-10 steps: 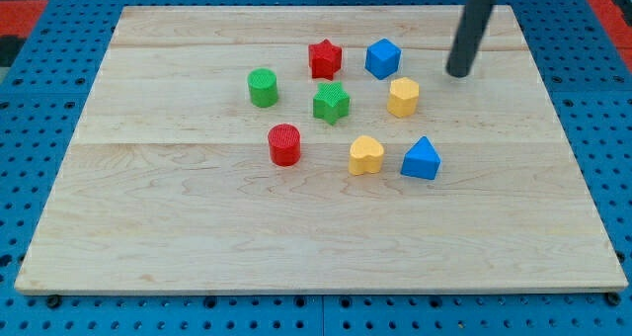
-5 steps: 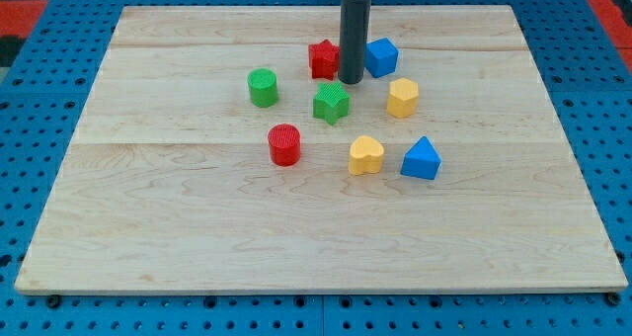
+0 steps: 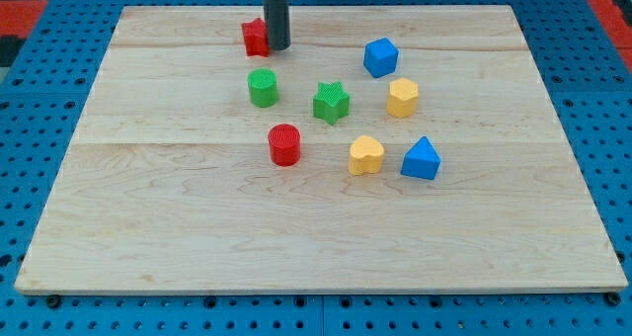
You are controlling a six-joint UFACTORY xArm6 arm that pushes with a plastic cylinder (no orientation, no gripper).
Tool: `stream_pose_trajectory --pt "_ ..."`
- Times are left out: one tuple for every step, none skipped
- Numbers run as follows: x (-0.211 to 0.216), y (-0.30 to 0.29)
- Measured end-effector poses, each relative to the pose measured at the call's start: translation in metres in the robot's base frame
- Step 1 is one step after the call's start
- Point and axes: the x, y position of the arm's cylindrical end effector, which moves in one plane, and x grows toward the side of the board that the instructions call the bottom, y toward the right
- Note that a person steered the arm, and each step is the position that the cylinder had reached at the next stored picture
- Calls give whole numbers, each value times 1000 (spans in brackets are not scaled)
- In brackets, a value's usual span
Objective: Place the red star towards the top left corner of the board
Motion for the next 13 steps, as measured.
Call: stream_pose_trajectory --pt "-4 -22" --pt "-21 -24" --pt "-32 -30" --pt "-43 -42" --pt "-43 -53" --pt "-35 -55" --pt "-19 -60" --pt "-19 -85" --pt "-17 -104" --pt "-8 -115" --pt "-8 -132" --pt "-1 -140" --pt "-5 -151"
